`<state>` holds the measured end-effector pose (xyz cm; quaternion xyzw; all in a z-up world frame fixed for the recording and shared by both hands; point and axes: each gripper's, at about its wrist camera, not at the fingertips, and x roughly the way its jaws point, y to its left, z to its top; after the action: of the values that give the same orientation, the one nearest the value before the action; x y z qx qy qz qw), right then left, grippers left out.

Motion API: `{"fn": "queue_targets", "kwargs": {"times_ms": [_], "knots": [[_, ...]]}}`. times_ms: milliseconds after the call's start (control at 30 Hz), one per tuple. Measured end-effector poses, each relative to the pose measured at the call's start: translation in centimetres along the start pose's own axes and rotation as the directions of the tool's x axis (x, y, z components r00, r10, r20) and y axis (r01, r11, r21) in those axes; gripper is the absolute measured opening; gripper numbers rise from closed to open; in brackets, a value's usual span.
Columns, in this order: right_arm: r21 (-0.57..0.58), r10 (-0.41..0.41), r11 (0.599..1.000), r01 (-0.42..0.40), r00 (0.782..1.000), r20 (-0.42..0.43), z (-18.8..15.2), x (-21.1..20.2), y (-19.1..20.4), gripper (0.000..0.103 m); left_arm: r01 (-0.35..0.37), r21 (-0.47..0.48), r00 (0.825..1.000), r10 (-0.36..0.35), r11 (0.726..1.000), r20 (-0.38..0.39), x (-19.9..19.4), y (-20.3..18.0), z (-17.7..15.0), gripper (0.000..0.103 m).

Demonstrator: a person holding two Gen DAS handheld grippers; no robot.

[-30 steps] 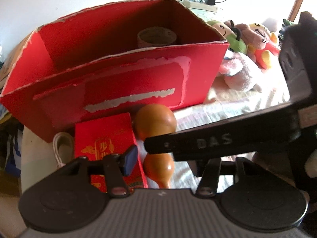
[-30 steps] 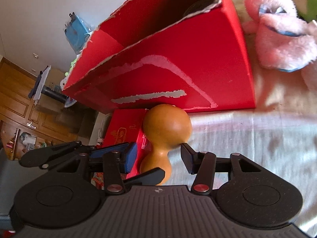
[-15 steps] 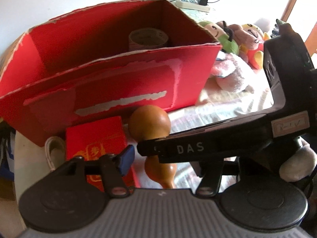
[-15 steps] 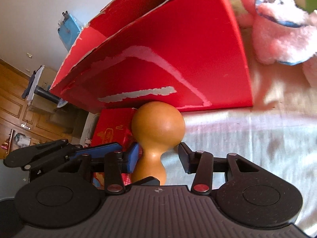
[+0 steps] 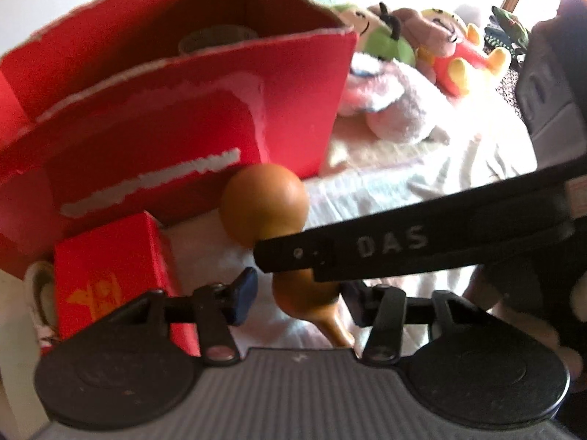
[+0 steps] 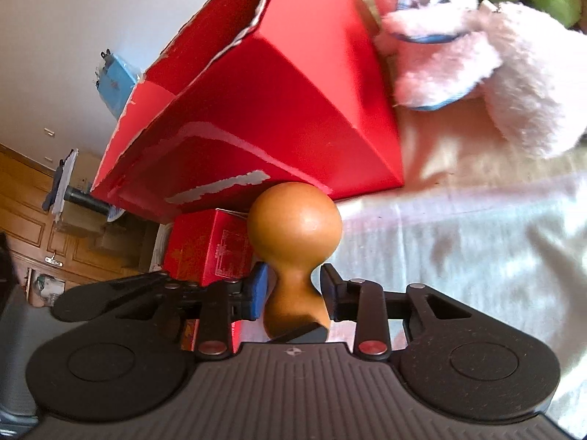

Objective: Organize objects
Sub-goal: 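Grasp the wooden gourd by its neck with the right gripper, then lift the gourd with the right gripper and carry it over the red box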

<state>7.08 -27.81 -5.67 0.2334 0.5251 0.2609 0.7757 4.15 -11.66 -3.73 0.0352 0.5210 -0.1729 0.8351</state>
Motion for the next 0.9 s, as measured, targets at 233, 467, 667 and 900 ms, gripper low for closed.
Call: {"fn": "queue_targets", "kwargs": {"times_ms": [233,467,667,900], "knots": [[-0.004,0.015,1.000,-0.015,1.000,-0.016,0.1,0.8,0.7,0.036,0.008,-0.028,1.000,-0.008,1.000,-0.017,1.4,0.4,0.1,0.040],[0.042,0.054,0.998,-0.053,0.998,-0.044,0.4,2.1,1.0,0.037,-0.018,-0.028,1.000,0.018,0.999,-0.013,1.0,0.3,-0.1,0.038],[0.049,0.075,0.996,-0.073,0.996,-0.049,0.3,1.3,1.0,0.034,-0.020,-0.013,1.000,0.020,1.000,0.004,0.4,-0.3,-0.4,0.038],[0.045,0.082,0.996,-0.081,0.996,-0.017,0.0,-0.4,1.2,0.034,0.014,0.032,0.999,-0.015,0.999,0.030,-0.9,-1.8,-0.4,0.038]]}}
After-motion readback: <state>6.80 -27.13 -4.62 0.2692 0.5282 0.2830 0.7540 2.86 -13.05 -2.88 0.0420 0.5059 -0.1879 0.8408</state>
